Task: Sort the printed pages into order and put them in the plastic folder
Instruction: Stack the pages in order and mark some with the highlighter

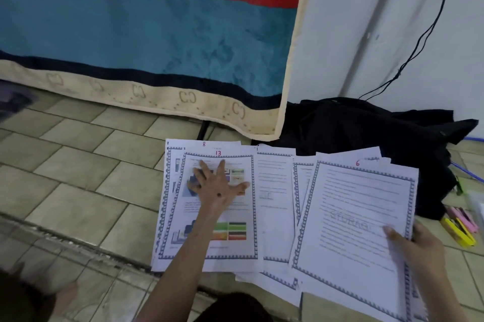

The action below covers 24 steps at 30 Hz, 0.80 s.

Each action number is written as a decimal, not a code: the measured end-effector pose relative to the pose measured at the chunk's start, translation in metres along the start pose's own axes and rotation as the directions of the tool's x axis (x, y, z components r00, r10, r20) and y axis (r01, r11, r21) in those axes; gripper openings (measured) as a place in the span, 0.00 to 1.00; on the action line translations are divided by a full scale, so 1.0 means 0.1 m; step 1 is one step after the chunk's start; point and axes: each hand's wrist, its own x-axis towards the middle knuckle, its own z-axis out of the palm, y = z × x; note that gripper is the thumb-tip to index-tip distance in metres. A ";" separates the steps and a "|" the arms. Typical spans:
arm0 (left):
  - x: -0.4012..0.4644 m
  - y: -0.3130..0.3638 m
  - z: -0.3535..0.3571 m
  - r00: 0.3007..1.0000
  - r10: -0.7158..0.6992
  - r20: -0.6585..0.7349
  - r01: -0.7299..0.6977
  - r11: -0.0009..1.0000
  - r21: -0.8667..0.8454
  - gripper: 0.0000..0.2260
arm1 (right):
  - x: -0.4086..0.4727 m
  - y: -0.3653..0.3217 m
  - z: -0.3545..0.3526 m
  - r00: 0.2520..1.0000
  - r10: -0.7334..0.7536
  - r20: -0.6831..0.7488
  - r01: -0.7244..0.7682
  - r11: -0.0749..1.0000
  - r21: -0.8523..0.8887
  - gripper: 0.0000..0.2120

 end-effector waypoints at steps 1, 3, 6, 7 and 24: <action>0.00 -0.01 -0.03 0.999 -0.030 0.022 0.029 0.999 0.033 0.46 | -0.01 -0.04 -0.01 1.000 0.018 0.023 -0.018 1.000 0.012 0.12; 0.02 -0.07 -0.09 0.999 -0.031 0.027 0.029 0.997 0.078 0.45 | 0.01 -0.10 -0.01 0.997 0.057 0.052 -0.057 0.998 0.002 0.11; 0.07 -0.19 -0.19 0.990 -0.005 -0.143 -0.005 0.997 -0.073 0.30 | 0.08 -0.14 0.02 0.995 0.073 0.069 -0.072 0.997 -0.009 0.08; 0.11 -0.24 -0.23 0.968 -0.076 -0.238 0.045 0.990 -0.134 0.26 | 0.08 -0.17 0.05 0.997 0.045 0.060 -0.043 0.999 -0.028 0.06; 0.16 -0.36 -1.12 0.727 -0.470 -0.501 0.044 0.760 -0.649 0.12 | 0.30 0.01 0.59 0.994 -0.099 -0.041 0.096 0.993 -0.073 0.10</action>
